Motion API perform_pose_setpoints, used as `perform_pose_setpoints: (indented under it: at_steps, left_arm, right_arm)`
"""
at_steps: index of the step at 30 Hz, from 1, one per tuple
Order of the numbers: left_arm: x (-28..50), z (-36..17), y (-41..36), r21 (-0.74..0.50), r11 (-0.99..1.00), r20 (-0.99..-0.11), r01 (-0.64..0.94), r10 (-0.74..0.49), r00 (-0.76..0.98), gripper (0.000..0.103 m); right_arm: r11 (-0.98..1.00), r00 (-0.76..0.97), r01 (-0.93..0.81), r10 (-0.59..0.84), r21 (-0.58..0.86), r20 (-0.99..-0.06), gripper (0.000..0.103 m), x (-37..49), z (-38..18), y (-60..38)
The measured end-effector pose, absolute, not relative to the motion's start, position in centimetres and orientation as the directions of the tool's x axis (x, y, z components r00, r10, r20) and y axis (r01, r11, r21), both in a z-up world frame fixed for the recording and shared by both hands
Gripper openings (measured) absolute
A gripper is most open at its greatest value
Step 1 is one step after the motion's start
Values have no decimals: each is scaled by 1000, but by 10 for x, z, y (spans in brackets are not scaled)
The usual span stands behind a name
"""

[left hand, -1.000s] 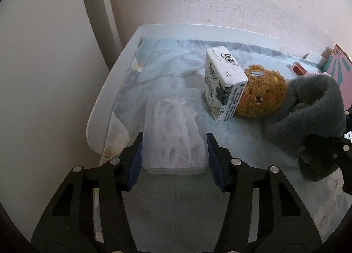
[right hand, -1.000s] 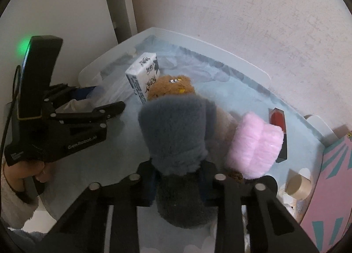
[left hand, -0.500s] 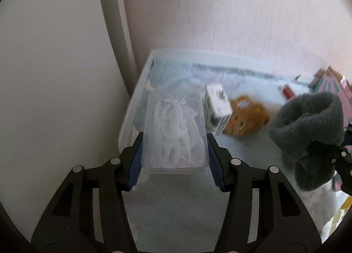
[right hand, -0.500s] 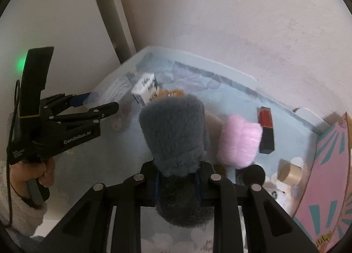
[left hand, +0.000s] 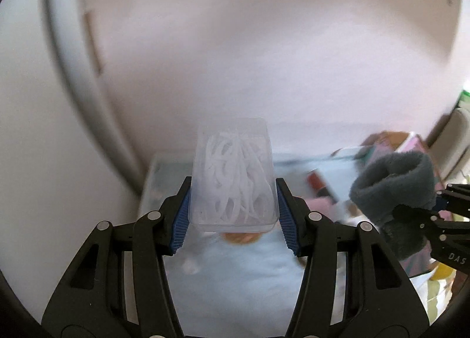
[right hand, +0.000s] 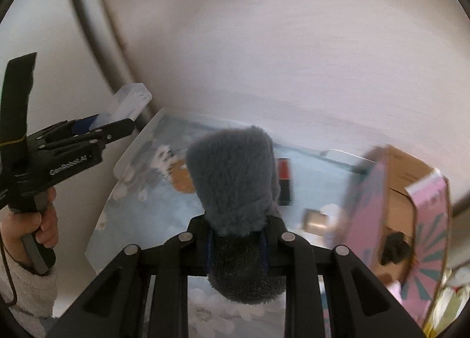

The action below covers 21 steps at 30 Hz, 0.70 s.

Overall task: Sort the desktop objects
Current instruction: 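Carry both items into the cardboard box and open both grippers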

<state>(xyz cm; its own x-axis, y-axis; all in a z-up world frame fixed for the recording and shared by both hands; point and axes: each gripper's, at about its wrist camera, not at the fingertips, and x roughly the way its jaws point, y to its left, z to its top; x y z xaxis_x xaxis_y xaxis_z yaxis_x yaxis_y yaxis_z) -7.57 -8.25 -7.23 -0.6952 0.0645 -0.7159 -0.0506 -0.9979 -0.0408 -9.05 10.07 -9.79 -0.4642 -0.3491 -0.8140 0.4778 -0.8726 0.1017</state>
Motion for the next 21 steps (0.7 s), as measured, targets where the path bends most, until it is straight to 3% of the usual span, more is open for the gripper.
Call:
perform_pose_setpoints:
  at_steps: [12,21]
  left_arm:
    - [-115,-59,76,-125,-919,-712,-375,346,-611,50]
    - [-118,-63,172,-115,-849,-734,-516,423,-532,50]
  right_arm:
    - [-982,-513,180,-139,52,-847,22,-93,-75,221]
    - [-997,-482,44,-83,70,-872,22,-82,-94,284]
